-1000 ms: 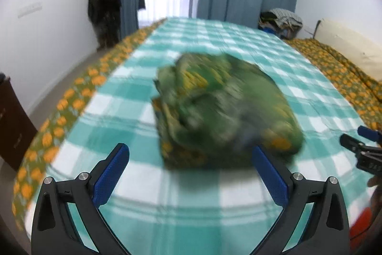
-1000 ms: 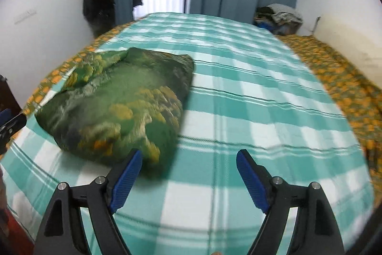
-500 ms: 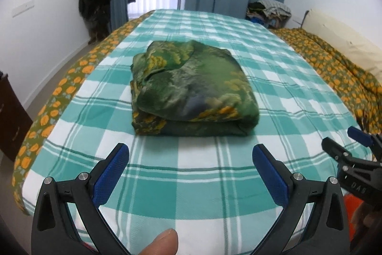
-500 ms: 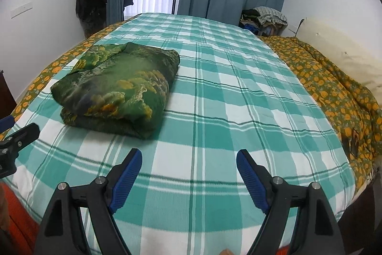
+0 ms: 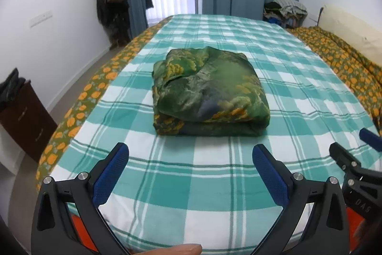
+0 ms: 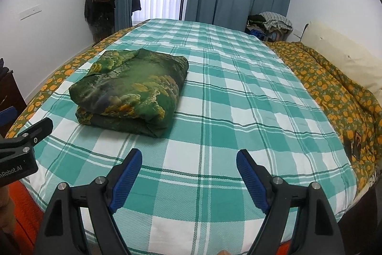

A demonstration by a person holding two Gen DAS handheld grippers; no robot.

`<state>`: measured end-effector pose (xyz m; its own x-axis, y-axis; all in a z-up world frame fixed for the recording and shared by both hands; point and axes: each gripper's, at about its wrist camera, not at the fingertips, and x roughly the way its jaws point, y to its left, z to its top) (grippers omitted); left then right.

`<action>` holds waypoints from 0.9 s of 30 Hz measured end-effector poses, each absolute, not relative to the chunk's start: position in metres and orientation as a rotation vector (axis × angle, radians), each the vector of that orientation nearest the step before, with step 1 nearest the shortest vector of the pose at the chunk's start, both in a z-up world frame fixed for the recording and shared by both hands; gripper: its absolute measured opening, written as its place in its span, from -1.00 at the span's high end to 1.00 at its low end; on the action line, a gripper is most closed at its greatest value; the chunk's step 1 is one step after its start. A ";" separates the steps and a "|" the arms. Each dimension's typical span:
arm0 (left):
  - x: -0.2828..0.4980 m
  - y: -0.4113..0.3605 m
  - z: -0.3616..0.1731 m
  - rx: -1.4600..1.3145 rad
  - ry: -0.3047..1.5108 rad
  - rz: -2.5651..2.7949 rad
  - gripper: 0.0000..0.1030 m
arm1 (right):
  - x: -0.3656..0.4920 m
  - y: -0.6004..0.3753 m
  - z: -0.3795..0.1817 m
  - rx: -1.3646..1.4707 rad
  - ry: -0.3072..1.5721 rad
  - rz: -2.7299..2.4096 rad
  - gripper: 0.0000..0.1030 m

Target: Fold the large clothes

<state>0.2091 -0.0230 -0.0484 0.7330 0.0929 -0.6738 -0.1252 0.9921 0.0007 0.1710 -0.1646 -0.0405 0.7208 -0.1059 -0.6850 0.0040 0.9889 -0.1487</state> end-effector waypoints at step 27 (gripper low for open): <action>0.206 -0.019 -0.051 -0.027 0.783 0.121 -0.99 | 0.166 -0.147 -0.042 -0.170 0.782 -0.020 -0.61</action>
<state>0.2063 -0.0191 -0.0506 0.7023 0.0982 -0.7051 -0.1184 0.9928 0.0202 0.1664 -0.1466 -0.0419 0.7099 -0.0811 -0.6996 -0.0446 0.9862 -0.1596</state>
